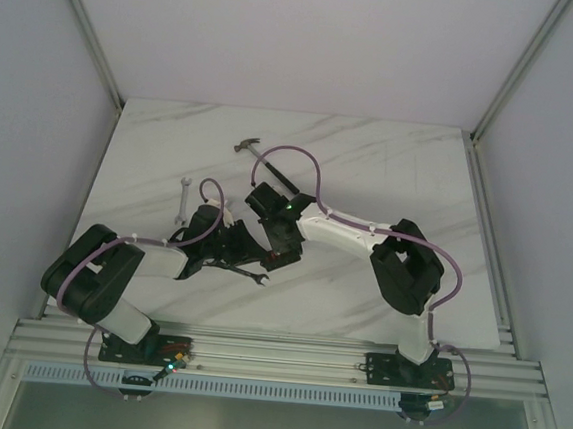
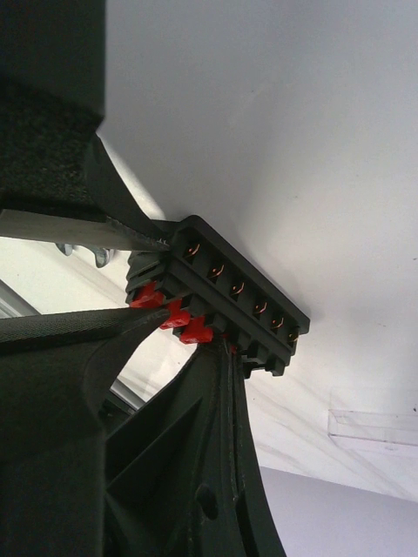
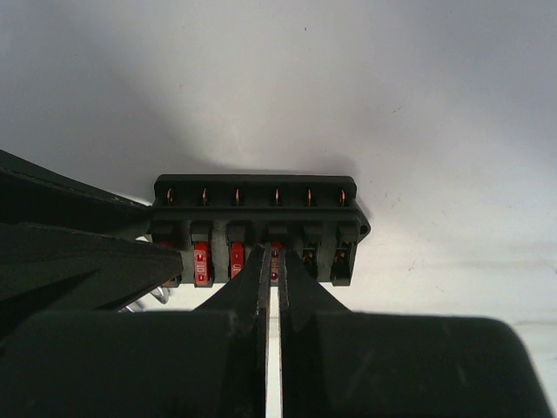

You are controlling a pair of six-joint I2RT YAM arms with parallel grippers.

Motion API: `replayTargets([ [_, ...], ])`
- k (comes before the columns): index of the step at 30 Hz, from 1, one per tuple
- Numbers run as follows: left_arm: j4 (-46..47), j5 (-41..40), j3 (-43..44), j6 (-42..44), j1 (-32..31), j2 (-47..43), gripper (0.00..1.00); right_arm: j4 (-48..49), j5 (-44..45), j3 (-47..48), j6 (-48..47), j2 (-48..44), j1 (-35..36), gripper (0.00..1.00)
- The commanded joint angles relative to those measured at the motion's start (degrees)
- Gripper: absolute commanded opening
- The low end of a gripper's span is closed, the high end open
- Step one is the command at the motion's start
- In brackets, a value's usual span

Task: Snap on the fuse box
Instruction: Install the fuse at the fuse box base.

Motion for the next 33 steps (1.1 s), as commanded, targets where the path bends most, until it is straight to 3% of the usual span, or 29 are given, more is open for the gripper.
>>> replayTargets([
  [1,-1.31,-2.23,-0.63,0.19,-0.71,0.77,0.38,-2.0,-9.1,-8.15,1.69,10.38,0.91,0.0],
  [9,-1.77,-2.82,-0.87,-0.2,-0.73,0.17,0.38,-1.85,-9.29,-8.72,0.84,9.2,0.91,0.0],
  [16,-3.09,-3.24,-0.65,0.32,-0.95,-1.21,0.39,-1.57,-6.06,-3.07,0.45,1.64,0.8,0.0],
  [25,-3.95,-3.48,-0.32,0.61,-1.52,-1.71,0.41,-1.53,-4.09,2.33,0.34,-3.84,-0.15,0.2],
  [33,-4.55,-3.8,0.16,0.78,-1.67,-1.4,0.42,-1.0,-3.72,2.21,1.16,-6.64,-1.22,0.23],
])
